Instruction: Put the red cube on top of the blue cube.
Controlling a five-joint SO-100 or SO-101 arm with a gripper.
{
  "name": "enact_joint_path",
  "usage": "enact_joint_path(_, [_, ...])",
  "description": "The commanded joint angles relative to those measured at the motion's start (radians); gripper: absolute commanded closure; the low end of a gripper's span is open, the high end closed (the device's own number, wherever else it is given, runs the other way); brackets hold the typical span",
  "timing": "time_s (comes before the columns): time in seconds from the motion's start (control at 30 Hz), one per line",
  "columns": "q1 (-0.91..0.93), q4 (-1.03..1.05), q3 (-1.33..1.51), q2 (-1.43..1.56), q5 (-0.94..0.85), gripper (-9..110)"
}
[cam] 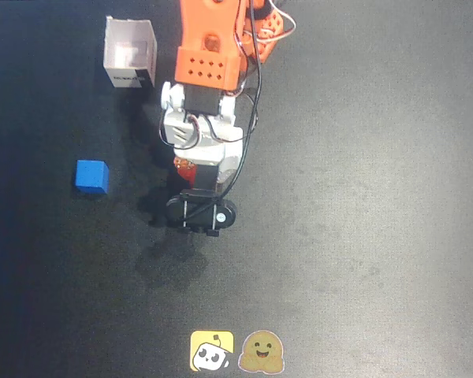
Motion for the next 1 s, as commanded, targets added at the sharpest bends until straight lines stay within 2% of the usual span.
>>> enact_joint_path(0.0, [0.009,-0.011,0.002,0.041,-0.009,93])
enact_joint_path(0.37, [0.025,0.092,-0.083,0.094,0.026,93])
enact_joint_path(0.97, [0.179,0.469,-0.437,0.123,0.054,93])
